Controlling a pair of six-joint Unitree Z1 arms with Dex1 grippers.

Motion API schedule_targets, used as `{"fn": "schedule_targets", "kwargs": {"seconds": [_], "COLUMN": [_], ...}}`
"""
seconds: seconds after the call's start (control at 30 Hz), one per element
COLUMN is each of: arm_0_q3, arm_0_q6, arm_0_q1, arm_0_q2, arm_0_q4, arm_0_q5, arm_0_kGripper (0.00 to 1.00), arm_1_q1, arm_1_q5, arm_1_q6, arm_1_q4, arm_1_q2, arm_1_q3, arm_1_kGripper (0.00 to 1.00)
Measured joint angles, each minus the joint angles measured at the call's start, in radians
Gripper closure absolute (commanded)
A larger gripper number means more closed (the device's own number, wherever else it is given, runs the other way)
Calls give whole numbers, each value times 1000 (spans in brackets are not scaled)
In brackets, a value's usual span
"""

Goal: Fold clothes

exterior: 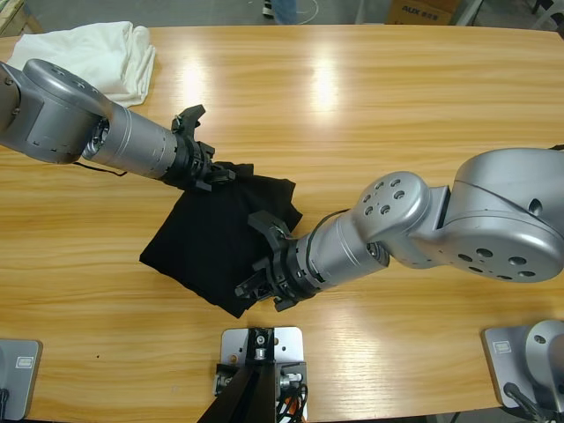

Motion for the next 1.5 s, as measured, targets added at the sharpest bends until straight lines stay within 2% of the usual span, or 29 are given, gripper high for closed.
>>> {"fn": "schedule_targets", "kwargs": {"seconds": [0.27, 0.43, 0.57, 0.6, 0.63, 0.67, 0.7, 0.87, 0.9, 0.93, 0.97, 1.0, 1.1, 1.23, 1.33, 1.4, 1.5], "arm_0_q3": [9, 9, 9, 9, 9, 9, 12, 97, 124, 156, 181, 206, 254, 250, 173, 98, -63], "arm_0_q6": [0, 0, 0, 1, 3, 7, 13, 36, 37, 40, 48, 63, 120, 153, 167, 214, 445], "arm_0_q1": [31, 130, 215, 228, 238, 242, 242, 178, 157, 135, 118, 103, 64, 36, -13, -79, -204], "arm_0_q2": [9, -5, -80, -105, -135, -165, -197, -332, -344, -351, -352, -352, -352, -388, -420, -420, -411], "arm_0_q4": [-1, -1, -1, 5, 17, 32, 51, 129, 135, 141, 146, 152, 177, 258, 369, 449, 593], "arm_0_q5": [0, 1, 1, 1, 1, 1, 1, 1, -1, -10, -30, -51, -83, -62, -1, 41, 99], "arm_0_kGripper": [1000, 1000, 1000, 1000, 1000, 1000, 1000, 1000, 970, 532, 133, 17, 4, 4, 4, 4, 2], "arm_1_q1": [0, 1, 3, 3, 3, 3, 4, 6, 6, 7, 7, 7, 8, 4, -10, -19, -24], "arm_1_q5": [0, 0, 0, 0, 0, -3, -13, -99, -119, -136, -159, -181, -273, -399, -447, -465, -476], "arm_1_q6": [14, 16, 16, 16, 16, 16, 15, 11, 8, 5, 2, -2, -18, -58, -83, -87, -88], "arm_1_q4": [-10, -10, -10, -10, -10, -10, -10, 81, 113, 155, 213, 273, 494, 816, 1001, 1093, 1185], "arm_1_q2": [2, 5, 13, 13, 11, 3, -12, -172, -209, -243, -275, -306, -390, -497, -578, -634, -738], "arm_1_q3": [9, 15, 18, 18, 18, 18, 18, 5, -3, -18, -44, -72, -165, -283, -327, -334, -332], "arm_1_kGripper": [1000, 1000, 1000, 896, 304, 46, 2, 0, 0, 0, 0, 0, 0, 0, 0, 0, 0]}}
